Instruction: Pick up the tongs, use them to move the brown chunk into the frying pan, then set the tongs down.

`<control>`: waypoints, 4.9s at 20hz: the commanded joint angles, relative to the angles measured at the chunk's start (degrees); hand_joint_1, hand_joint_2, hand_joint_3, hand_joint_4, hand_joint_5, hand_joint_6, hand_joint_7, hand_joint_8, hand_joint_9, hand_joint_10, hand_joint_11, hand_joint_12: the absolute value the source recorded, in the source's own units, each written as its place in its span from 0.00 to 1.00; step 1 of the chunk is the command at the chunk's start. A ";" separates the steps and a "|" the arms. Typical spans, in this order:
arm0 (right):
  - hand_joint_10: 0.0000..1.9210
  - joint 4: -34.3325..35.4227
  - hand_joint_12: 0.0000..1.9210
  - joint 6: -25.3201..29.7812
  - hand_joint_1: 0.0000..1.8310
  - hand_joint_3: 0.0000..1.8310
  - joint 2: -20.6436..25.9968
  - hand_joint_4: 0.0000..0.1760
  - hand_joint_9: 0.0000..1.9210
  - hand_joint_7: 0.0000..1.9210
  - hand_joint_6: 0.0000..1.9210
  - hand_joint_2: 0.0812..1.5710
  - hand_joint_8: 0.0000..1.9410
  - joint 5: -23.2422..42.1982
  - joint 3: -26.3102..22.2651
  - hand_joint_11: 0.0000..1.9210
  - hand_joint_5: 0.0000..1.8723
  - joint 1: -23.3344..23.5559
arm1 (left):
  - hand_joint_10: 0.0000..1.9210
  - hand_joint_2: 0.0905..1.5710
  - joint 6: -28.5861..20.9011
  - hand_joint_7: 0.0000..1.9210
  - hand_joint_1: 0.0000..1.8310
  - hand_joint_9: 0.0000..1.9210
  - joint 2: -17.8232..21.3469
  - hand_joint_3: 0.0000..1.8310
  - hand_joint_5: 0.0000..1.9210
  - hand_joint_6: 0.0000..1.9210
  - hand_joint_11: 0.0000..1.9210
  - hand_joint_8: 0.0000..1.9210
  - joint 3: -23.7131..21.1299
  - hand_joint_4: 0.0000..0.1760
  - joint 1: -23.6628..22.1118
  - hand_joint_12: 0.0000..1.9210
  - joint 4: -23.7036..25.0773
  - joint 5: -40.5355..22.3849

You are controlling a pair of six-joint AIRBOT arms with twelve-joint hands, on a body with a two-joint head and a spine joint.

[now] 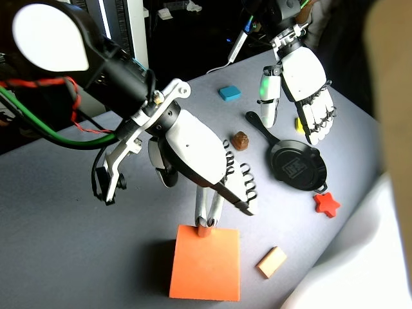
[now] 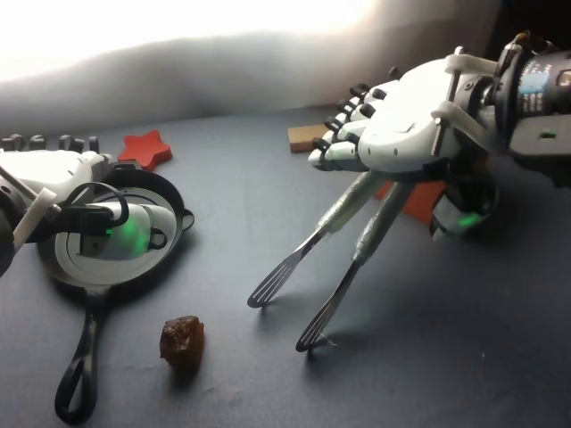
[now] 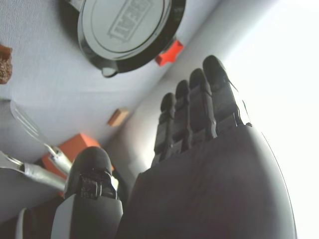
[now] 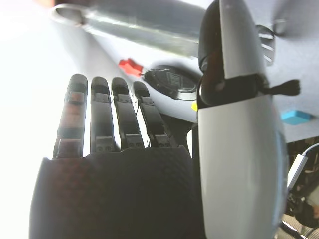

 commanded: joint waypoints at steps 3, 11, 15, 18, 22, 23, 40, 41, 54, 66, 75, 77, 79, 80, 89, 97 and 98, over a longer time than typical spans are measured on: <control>0.00 -1.92 0.00 0.80 0.63 0.02 -1.44 0.00 0.00 0.00 0.00 0.56 0.00 3.28 2.43 0.00 0.00 -0.82 | 0.00 0.78 0.39 0.03 0.00 0.02 0.46 0.00 0.02 0.00 0.00 0.00 0.46 0.00 -0.73 0.10 4.36 -1.66; 0.00 -1.90 0.00 -0.55 0.63 0.02 -6.30 0.00 0.00 0.00 0.00 0.57 0.00 4.81 6.81 0.00 0.00 -4.46 | 0.00 0.78 3.35 0.04 0.01 0.03 0.45 0.00 0.03 0.00 0.00 0.00 1.69 0.00 -3.65 0.13 6.61 -1.65; 0.00 -1.87 0.00 -0.52 0.63 0.01 -9.71 0.00 0.00 0.00 0.00 0.57 0.00 5.87 10.82 0.00 0.00 -5.73 | 0.00 0.78 4.64 0.05 0.01 0.04 0.65 0.00 0.04 0.00 0.00 0.00 1.44 0.00 -6.77 0.13 5.71 -5.50; 0.00 -1.87 0.00 -0.56 0.64 0.01 -10.42 0.00 0.00 0.00 0.00 0.56 0.00 6.52 11.79 0.00 0.00 -6.16 | 0.00 0.78 5.09 0.04 0.00 0.03 0.71 0.00 0.04 0.00 0.00 0.00 2.46 0.00 -7.68 0.14 2.96 -5.53; 0.00 -1.87 0.00 -0.92 0.65 0.01 -11.03 0.00 0.00 0.00 0.00 0.57 0.00 7.01 12.98 0.00 0.00 -6.78 | 0.00 0.78 6.82 0.05 0.00 0.05 1.30 0.00 0.05 0.00 0.00 0.00 1.56 0.00 -8.03 0.17 2.83 -5.25; 0.00 -1.87 0.00 -1.11 0.64 0.02 -11.03 0.00 0.00 0.00 0.00 0.57 0.00 7.30 13.12 0.00 0.00 -6.97 | 0.00 0.78 8.46 0.05 0.00 0.04 1.28 0.00 0.05 0.00 0.00 0.00 1.52 0.00 -8.47 0.15 2.83 -4.51; 0.12 -1.86 0.70 -1.04 0.62 0.02 -11.26 0.00 0.44 0.49 0.05 0.67 0.01 8.39 13.12 0.20 0.46 -6.20 | 0.00 0.79 11.15 0.04 0.00 0.04 1.23 0.00 0.04 0.00 0.00 0.00 0.49 0.00 -8.74 0.15 0.19 -5.89; 0.12 -1.86 0.70 -1.05 0.62 0.02 -11.22 0.00 0.44 0.49 0.05 0.67 0.01 8.38 12.97 0.20 0.46 -5.69 | 0.00 0.79 11.15 0.04 0.00 0.04 1.23 0.00 0.04 0.00 0.00 0.00 0.49 0.00 -8.74 0.15 0.19 -5.89; 0.21 -10.30 0.78 8.72 0.60 0.00 -6.30 0.00 0.45 0.53 0.66 0.76 0.00 0.39 2.86 0.21 0.42 2.54 | 0.00 0.78 11.15 0.05 0.00 0.04 1.11 0.00 0.04 0.00 0.00 0.00 0.56 0.00 -8.58 0.18 -0.65 -5.88; 0.23 -34.02 0.76 47.96 0.61 0.00 -5.09 0.00 0.42 0.52 0.11 0.74 0.00 -24.24 -12.45 0.18 0.46 2.20 | 0.00 0.78 11.16 0.06 0.00 0.05 1.10 0.00 0.05 0.00 0.00 0.00 0.47 0.00 -8.36 0.21 -1.20 -5.89; 0.25 -40.90 0.79 58.60 0.60 0.00 -11.20 0.00 0.41 0.52 0.69 0.77 0.00 -28.49 -12.86 0.18 0.40 -2.28 | 0.00 0.79 11.17 0.05 0.00 0.04 0.79 0.00 0.04 0.00 0.00 0.00 0.51 0.00 -8.03 0.16 -1.26 -5.89; 0.26 -41.74 0.78 60.03 0.62 0.00 -12.42 0.00 0.41 0.52 0.43 0.75 0.00 -28.78 -12.54 0.18 0.36 -2.45 | 0.00 0.79 11.22 0.04 0.00 0.03 0.78 0.00 0.04 0.00 0.00 0.00 0.48 0.00 -8.02 0.15 -1.28 -5.89; 0.25 -42.01 0.77 61.82 0.62 0.00 -13.90 0.00 0.41 0.51 0.21 0.74 0.00 -29.62 -12.04 0.18 0.42 -2.58 | 0.00 0.78 11.83 0.05 0.00 0.04 0.77 0.00 0.04 0.00 0.00 0.00 0.47 0.00 -8.10 0.16 -1.32 -5.89; 0.26 -42.92 0.77 63.07 0.63 0.00 -14.51 0.00 0.40 0.52 0.13 0.73 0.00 -30.26 -11.94 0.18 0.45 -2.85 | 0.00 0.79 12.04 0.05 0.00 0.04 0.77 0.00 0.04 0.00 0.00 0.00 0.45 0.00 -8.11 0.17 -1.36 -5.89; 0.26 -44.61 0.77 65.96 0.61 0.00 -17.26 0.00 0.41 0.52 0.12 0.74 0.00 -31.20 -10.94 0.19 0.46 -5.49 | 0.00 0.78 13.91 0.06 0.00 0.05 0.55 0.00 0.05 0.00 0.00 0.00 2.10 0.00 -9.62 0.17 -1.41 -5.86; 0.28 -44.59 0.77 66.80 0.61 0.00 -18.65 0.00 0.39 0.52 0.17 0.75 0.00 -29.85 -9.13 0.18 0.43 -6.87 | 0.00 0.79 9.76 0.05 0.00 0.04 0.51 0.00 0.04 0.00 0.00 0.00 3.70 0.00 -10.42 0.17 -1.41 -7.03; 0.28 -44.60 0.78 66.80 0.61 0.00 -18.83 0.00 0.40 0.52 0.14 0.74 0.00 -29.75 -9.04 0.17 0.44 -7.06 | 0.00 0.78 9.41 0.05 0.00 0.04 0.53 0.00 0.04 0.00 0.00 0.00 3.82 0.00 -10.42 0.18 -1.41 -7.17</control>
